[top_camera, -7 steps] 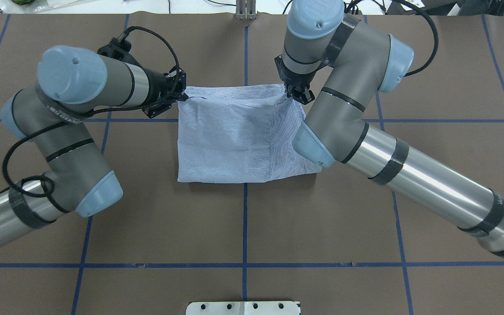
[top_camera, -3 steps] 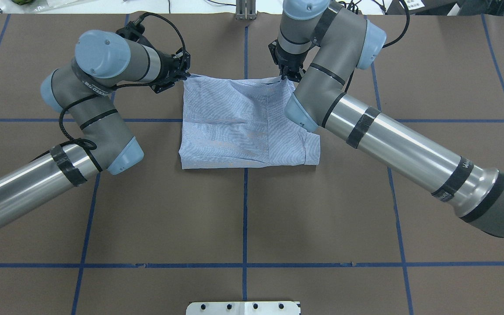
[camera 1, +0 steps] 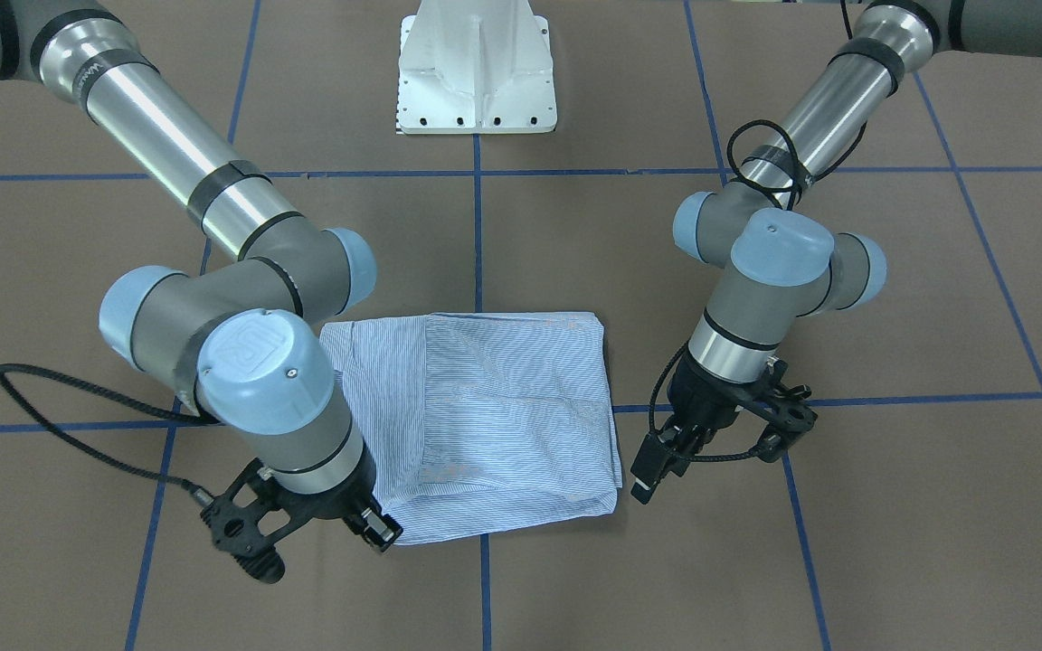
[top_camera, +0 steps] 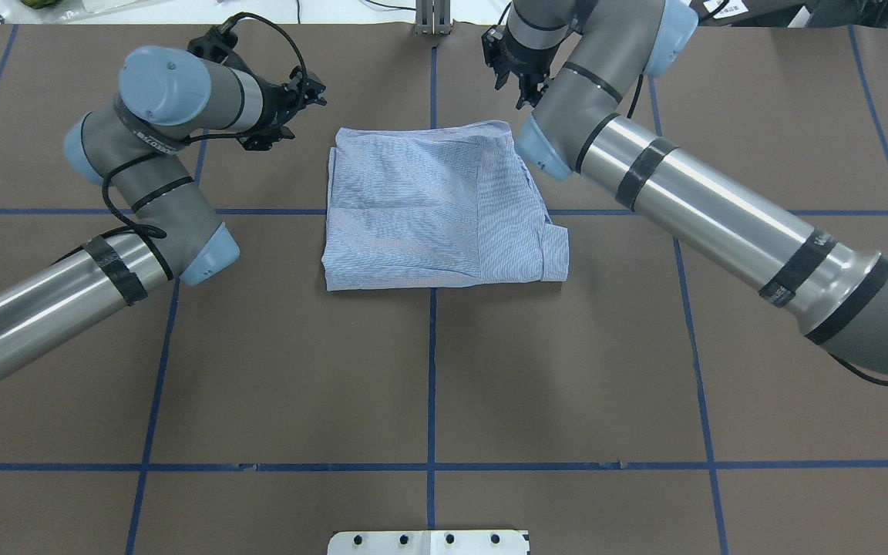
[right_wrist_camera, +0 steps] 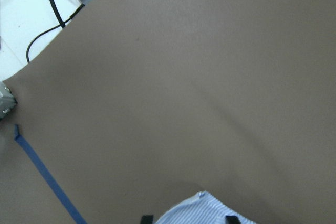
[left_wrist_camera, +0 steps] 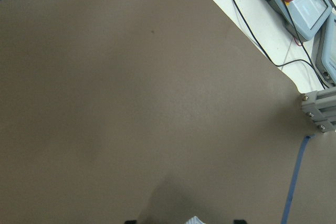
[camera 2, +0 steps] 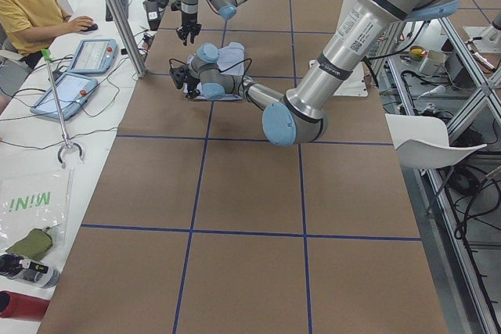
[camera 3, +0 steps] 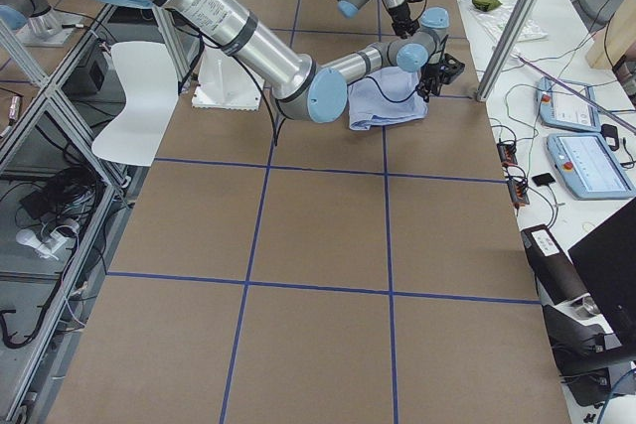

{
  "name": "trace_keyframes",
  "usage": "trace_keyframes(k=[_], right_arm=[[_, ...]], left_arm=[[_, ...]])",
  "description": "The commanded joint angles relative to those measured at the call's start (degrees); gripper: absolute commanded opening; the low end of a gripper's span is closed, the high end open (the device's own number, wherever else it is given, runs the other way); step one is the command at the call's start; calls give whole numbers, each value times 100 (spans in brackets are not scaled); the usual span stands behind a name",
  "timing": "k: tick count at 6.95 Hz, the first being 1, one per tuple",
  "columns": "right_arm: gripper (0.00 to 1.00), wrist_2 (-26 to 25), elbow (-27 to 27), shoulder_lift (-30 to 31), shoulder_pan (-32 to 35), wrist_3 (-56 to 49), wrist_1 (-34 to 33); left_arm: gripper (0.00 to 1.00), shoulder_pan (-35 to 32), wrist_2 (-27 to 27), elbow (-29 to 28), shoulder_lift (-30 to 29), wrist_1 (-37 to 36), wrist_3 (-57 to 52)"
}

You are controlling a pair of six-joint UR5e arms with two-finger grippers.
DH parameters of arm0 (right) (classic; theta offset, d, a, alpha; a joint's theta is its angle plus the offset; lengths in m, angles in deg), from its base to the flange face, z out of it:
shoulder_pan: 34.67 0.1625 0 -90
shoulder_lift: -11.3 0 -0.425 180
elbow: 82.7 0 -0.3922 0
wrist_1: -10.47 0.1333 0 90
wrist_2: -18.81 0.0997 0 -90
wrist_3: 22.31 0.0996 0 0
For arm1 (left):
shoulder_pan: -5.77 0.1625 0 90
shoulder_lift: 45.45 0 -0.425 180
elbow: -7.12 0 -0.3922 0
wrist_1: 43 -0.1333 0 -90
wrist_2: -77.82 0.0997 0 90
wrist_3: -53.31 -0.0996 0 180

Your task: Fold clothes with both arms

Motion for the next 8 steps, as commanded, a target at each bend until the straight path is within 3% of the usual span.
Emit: trace_keyframes(k=[1, 2, 4, 6, 8], right_arm=[[100, 395, 69, 223, 526, -1207, -348], [100, 545, 767, 938, 737, -1943, -472], [100, 643, 2094, 2336, 1263, -4110, -998], [100, 1061, 2871, 3576, 2080, -6160, -1045], [100, 1406, 3398, 4561, 2801, -7193, -1045]], left_arm=[[100, -180, -329, 310, 352, -1, -634], [100, -346, -880, 679, 755, -2, -1334], [100, -829, -1340, 1514, 1878, -46, -3710], [100, -1714, -2183, 1754, 2768, -46, -6137], [100, -2716, -2999, 1728, 3359, -229, -7751]])
